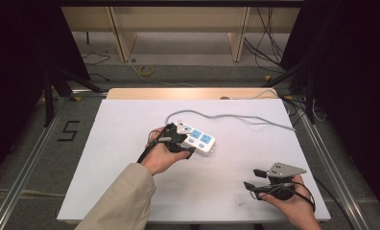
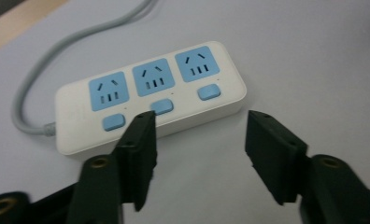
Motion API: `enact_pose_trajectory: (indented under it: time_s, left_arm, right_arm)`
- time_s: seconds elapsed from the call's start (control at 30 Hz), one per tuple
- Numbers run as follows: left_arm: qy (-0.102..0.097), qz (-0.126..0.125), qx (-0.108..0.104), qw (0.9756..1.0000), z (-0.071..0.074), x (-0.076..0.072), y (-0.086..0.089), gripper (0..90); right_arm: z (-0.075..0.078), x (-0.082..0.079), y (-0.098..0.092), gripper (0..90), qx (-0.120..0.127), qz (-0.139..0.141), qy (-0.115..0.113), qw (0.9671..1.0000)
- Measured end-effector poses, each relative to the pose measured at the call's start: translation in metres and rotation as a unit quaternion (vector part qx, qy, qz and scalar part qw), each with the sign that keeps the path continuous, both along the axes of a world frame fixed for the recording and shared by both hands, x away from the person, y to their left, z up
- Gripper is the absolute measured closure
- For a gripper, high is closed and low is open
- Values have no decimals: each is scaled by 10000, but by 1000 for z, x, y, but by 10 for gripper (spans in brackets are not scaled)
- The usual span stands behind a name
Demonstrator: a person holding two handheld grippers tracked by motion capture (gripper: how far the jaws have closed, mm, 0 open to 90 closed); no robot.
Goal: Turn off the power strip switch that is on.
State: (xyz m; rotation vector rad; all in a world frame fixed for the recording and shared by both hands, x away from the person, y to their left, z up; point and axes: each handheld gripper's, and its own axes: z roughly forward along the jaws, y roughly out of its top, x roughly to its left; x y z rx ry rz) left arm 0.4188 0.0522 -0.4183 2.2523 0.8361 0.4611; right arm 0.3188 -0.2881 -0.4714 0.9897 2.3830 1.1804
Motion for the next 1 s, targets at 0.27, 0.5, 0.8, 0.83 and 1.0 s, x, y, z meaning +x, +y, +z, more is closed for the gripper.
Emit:
enact_pose_trajectory:
  time_s: [0.27,0.5,0.8,0.83,1.0]
  left_arm:
    - [-45,33,-31,10000,-8,-19,23,251]
    - [-176,17,-283,9994,-19,-37,52,191]
    - [-286,186,-372,9987,-37,-64,88,163]
    - [-305,178,-354,9988,-39,-66,91,163]
    - [-265,256,-278,9989,-46,-69,98,156]
  right_arm:
    - [0,0,1,383,4,17,0,10000]
    - [0,-1,1,383,10,23,4,10000]
    - [0,-1,2,383,2,46,14,10000]
    - [0,-1,2,383,-1,45,10,10000]
    - [-1,-1,2,383,5,50,8,10000]
